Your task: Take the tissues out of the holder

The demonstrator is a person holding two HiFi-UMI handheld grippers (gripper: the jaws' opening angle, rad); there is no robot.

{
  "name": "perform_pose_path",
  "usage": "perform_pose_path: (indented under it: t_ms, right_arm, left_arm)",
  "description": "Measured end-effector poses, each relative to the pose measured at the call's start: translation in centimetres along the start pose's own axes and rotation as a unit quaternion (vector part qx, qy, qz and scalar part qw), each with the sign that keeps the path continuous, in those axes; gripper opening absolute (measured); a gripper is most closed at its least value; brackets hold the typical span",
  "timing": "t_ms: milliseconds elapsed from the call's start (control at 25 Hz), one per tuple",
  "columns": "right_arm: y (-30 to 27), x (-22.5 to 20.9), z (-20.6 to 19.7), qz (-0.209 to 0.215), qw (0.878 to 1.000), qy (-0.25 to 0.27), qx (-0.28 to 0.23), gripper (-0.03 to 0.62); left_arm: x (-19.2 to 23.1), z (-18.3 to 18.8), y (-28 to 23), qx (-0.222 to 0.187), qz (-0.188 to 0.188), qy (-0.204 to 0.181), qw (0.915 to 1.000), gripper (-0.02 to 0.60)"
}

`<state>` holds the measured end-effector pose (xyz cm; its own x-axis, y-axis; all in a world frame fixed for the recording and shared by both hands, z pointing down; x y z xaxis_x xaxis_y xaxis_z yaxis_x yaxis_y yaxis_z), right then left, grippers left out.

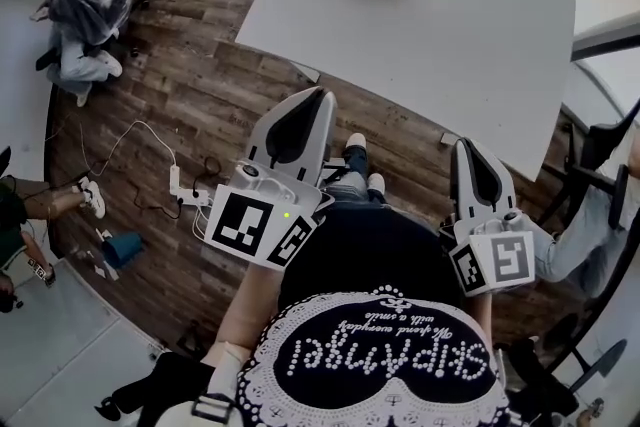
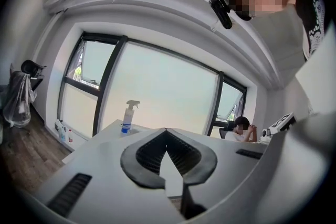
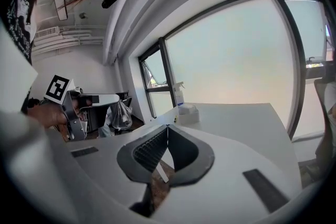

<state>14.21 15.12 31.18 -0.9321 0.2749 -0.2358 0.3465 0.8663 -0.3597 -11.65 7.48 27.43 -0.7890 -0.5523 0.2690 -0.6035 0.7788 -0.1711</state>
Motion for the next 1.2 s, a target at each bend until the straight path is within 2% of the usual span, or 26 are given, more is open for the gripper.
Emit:
perform_pose_path:
  t_ms: [720,1000,1200]
  right_arm:
    - [-5.1,1.5,1.9,-0.029,0.999,0.006,-0.02,0.012]
    - [-5.8,2.5,2.0,-0.032,0.999,0.006,-0.017,0.012]
    - [-6.2,2.8,2.1,-0.026,1.0,0.012,-0.011,0.012]
  left_arm:
    - [3.9,1.0,-3.5,0.005,-0.058,0.004,0.9983,0.002]
    - [5.5,1.4,-3.3,0.003,-0.055,0.003,0.9985,0.002]
    - [6.6,1.4,-2.7,0.001,-0.038,0.009,0.9992,0.002]
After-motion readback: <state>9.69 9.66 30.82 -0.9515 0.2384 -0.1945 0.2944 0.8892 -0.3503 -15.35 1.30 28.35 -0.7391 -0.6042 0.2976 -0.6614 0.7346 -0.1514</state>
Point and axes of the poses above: the fingertips, and each gripper's own axes: y backward along the fingers, x to its left, z out of its top, the point moved 9 cm from there along y, backward along the fingers
